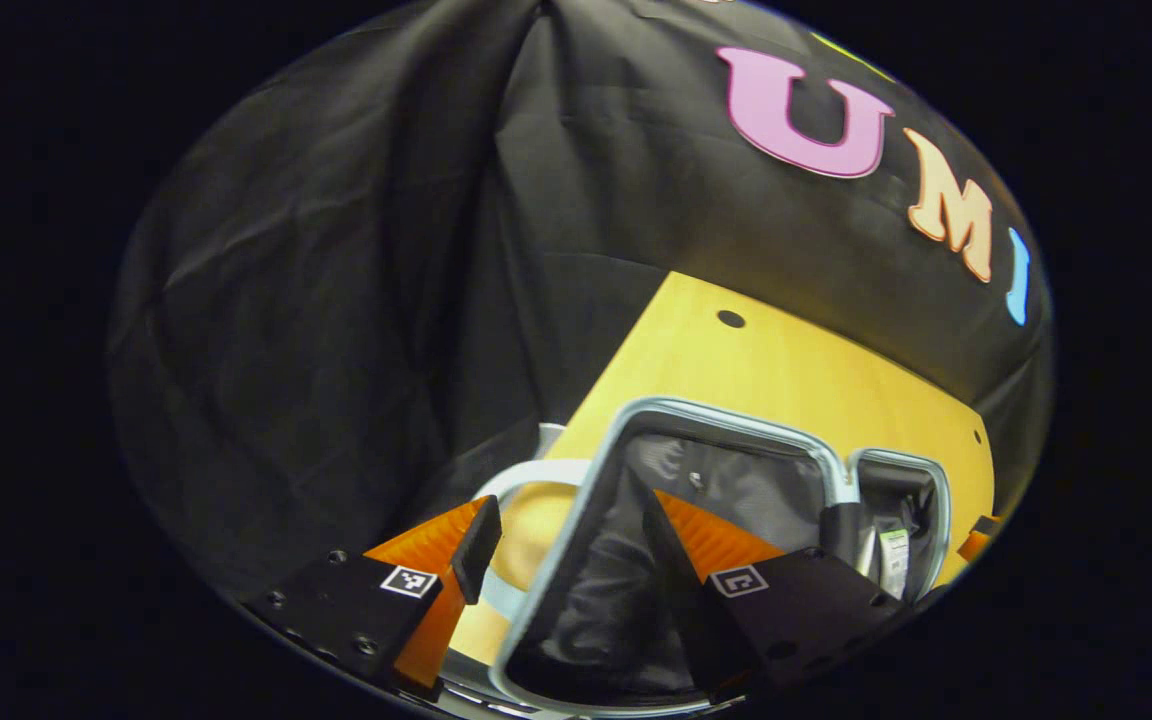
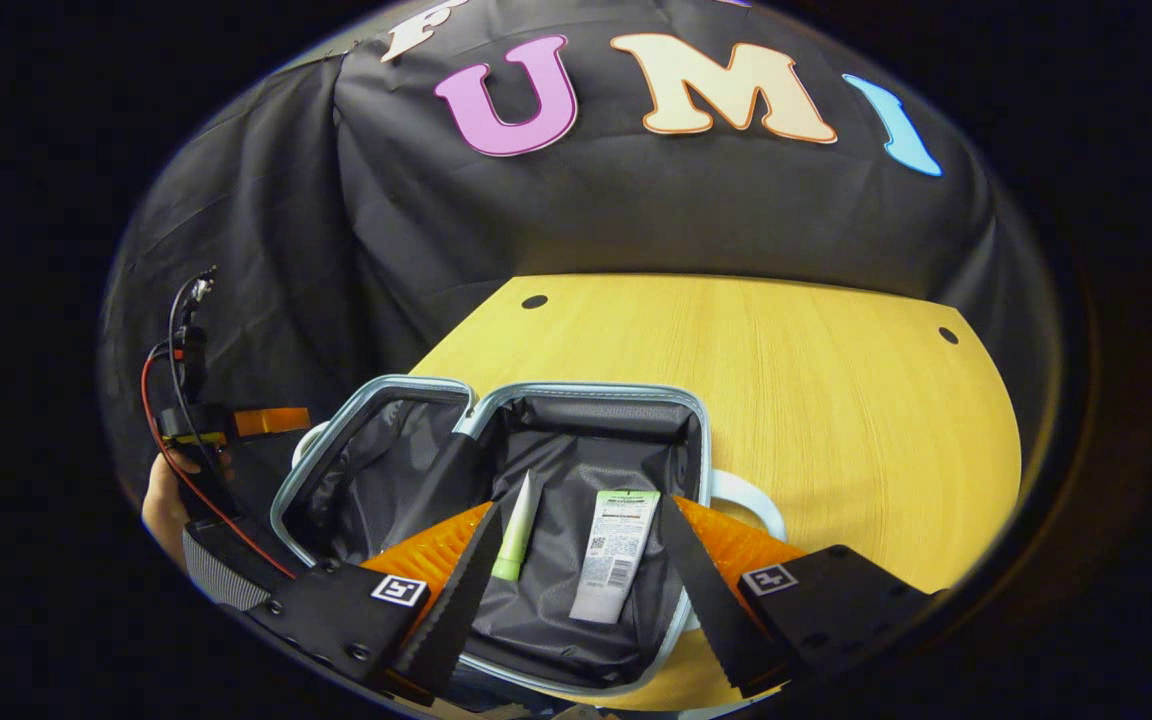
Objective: First open the suitcase, pack the skin care products into it, and then close the suitcase.
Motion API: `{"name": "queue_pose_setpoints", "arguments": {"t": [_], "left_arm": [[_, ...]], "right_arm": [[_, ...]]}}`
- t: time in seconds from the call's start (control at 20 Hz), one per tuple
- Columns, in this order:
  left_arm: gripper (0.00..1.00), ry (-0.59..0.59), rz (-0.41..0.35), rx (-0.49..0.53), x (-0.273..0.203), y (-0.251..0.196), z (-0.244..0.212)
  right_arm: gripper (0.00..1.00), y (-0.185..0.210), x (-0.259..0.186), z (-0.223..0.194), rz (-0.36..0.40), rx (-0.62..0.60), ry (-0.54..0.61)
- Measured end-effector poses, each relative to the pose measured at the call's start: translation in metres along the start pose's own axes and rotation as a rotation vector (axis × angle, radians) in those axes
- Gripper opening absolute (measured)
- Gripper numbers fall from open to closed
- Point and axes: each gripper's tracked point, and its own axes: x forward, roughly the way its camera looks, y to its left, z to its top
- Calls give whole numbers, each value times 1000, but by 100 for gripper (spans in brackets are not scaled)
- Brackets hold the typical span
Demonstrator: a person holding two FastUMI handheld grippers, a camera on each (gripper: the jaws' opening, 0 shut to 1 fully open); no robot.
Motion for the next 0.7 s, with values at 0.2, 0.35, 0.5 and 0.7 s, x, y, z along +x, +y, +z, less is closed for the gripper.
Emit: {"name": "queue_pose_setpoints", "arguments": {"t": [0.2,0.35,0.5,0.7], "left_arm": [[84,57,34,-8,23,30,-12],[84,118,39,-38,49,41,-29],[82,172,42,-61,63,54,-45],[39,237,6,-67,70,54,-57]], "right_arm": [[98,-10,-4,5,-36,26,-15],[98,-17,-11,11,-55,42,-41],[98,-23,-16,9,-76,38,-53],[98,-33,-22,11,-93,31,-66]]}}
